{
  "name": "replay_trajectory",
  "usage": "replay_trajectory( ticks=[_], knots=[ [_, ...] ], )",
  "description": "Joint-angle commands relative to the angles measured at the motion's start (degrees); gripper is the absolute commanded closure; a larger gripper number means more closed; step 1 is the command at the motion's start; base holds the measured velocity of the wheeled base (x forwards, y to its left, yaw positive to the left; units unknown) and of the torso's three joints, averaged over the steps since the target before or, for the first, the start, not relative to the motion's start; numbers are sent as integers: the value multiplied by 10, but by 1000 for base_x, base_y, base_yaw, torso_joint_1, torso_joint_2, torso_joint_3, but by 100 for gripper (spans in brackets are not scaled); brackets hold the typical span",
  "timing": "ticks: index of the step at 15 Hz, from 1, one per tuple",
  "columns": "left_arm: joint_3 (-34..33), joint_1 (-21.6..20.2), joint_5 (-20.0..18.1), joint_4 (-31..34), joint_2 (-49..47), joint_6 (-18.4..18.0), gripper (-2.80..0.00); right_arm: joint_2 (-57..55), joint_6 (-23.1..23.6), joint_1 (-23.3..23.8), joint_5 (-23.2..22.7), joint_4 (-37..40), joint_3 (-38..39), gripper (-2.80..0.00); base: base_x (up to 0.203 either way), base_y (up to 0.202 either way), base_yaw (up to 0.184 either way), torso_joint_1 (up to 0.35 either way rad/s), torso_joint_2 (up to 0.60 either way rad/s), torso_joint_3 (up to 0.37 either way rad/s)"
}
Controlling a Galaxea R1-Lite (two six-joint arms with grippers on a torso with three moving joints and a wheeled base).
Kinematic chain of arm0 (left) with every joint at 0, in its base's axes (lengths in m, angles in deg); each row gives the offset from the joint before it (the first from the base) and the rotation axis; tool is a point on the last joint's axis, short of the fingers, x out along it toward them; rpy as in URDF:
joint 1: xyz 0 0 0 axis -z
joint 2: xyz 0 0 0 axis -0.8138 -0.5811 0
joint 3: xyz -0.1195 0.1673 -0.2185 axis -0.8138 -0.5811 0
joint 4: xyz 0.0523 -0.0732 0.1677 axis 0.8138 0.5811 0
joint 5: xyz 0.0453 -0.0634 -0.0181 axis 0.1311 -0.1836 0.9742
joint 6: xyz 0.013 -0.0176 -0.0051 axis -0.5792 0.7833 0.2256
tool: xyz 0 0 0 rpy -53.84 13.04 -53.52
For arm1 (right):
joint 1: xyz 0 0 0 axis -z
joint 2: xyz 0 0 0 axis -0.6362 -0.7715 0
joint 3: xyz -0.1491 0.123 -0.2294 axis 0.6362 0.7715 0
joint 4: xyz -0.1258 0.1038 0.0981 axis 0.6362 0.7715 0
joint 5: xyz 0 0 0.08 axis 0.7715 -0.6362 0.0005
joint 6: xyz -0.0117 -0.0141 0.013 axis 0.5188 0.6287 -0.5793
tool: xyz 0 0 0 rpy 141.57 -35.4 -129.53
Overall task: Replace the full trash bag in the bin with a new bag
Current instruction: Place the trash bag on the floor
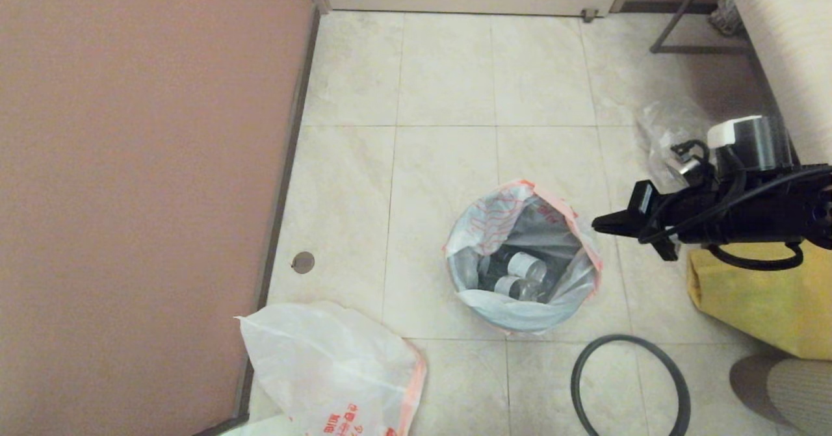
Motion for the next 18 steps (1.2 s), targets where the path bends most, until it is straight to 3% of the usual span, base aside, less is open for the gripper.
replay_trajectory(
  ticks=[1, 3, 6, 8, 10, 13, 18],
  knots=[
    [0, 0, 0, 0, -1, 0, 0, 31, 55, -37, 94, 15, 30, -280, 0, 0, 0, 0, 0, 0],
    [0, 0, 0, 0, -1, 0, 0, 56, 80, -73, 120, 14, 53, -280, 0, 0, 0, 0, 0, 0],
    [0, -1, 0, 0, -1, 0, 0, 53, 131, -118, 233, 0, 69, -280, 0, 0, 0, 0, 0, 0],
    [0, 0, 0, 0, -1, 0, 0, 50, 175, -142, 269, -79, 100, -280, 0, 0, 0, 0, 0, 0],
    [0, 0, 0, 0, -1, 0, 0, 17, 249, -155, 315, -151, 120, -280, 0, 0, 0, 0, 0, 0],
    [0, -1, 0, 0, -1, 0, 0, -34, 329, -159, 330, -250, 131, -280, 0, 0, 0, 0, 0, 0],
    [0, 0, 0, 0, -1, 0, 0, -106, 428, -114, 333, -314, 87, -280, 0, 0, 0, 0, 0, 0]
  ],
)
